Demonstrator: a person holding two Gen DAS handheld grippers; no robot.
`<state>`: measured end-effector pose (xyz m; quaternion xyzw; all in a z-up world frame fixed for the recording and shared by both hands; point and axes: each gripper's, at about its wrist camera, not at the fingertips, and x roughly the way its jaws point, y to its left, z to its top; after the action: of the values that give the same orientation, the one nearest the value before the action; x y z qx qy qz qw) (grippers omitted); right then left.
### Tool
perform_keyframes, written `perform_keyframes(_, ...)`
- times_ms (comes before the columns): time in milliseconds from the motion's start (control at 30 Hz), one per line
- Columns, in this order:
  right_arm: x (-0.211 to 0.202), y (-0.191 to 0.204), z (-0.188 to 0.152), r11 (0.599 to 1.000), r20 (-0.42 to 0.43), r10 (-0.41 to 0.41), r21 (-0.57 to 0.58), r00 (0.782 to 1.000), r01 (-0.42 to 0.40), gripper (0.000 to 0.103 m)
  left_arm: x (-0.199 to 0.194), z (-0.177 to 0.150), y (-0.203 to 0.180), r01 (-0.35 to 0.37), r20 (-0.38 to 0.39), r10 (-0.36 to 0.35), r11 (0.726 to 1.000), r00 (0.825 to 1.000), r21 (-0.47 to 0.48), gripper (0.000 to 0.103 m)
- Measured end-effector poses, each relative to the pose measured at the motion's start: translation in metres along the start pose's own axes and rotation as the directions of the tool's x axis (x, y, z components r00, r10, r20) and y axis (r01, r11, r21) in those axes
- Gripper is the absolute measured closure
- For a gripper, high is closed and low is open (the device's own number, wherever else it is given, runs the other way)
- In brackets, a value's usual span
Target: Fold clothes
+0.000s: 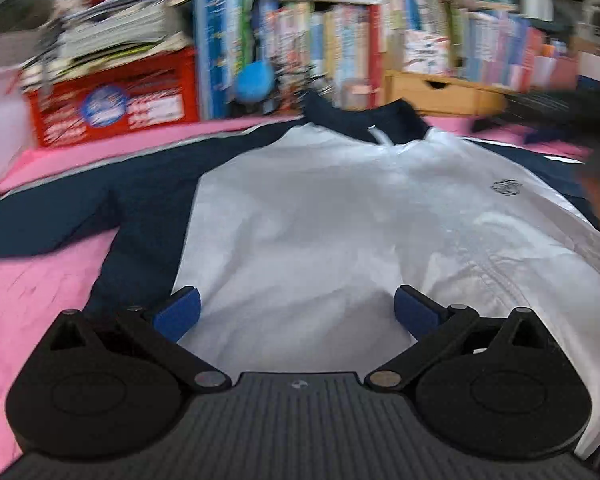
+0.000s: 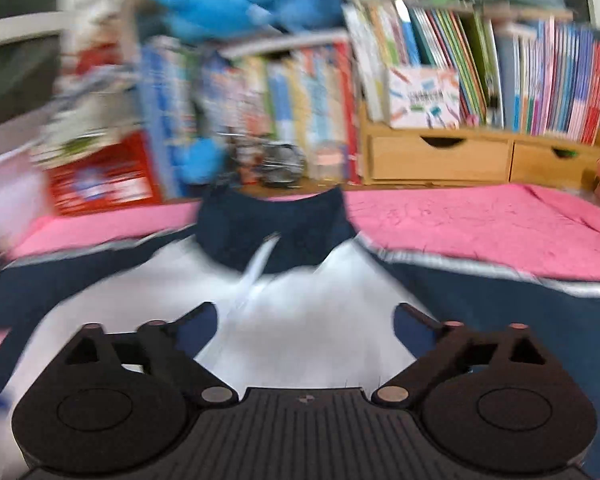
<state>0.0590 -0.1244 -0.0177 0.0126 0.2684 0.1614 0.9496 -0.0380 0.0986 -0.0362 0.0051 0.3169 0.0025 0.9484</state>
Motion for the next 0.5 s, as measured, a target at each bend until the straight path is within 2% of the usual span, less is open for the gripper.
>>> perform_keyframes(100,-0.071,0.005,-0.053,0.998,0.07,0.016,-0.059,0.997,-0.012,0.0,-0.022,-0.007,-0.012,0.01,-0.034,-0.011,1.0,0.999,-0.012,0.0)
perform_keyframes(167,-0.108,0.009,-0.086,0.996,0.099,-0.012,-0.09,0.995,0.021,0.0,-0.038,-0.016,-0.019,0.028,-0.057,-0.029,0.999,0.998,-0.019,0.0)
perform_keyframes(267,-0.147,0.02,-0.121,0.99,0.092,-0.066,-0.116,0.994,0.077,0.0,-0.058,-0.028,-0.028,0.001,-0.083,-0.002,1.0,0.997,-0.004,0.0)
perform_keyframes(400,-0.18,0.031,-0.142,0.995,0.037,-0.021,-0.093,0.999,0.024,0.0,-0.087,-0.041,-0.031,-0.035,-0.112,0.034,0.999,0.993,-0.013,0.0)
perform_keyframes(500,-0.196,0.04,-0.142,0.996,-0.009,-0.042,-0.074,0.999,0.041,0.0,-0.113,-0.051,-0.032,-0.043,-0.13,0.04,0.999,0.991,-0.013,0.0)
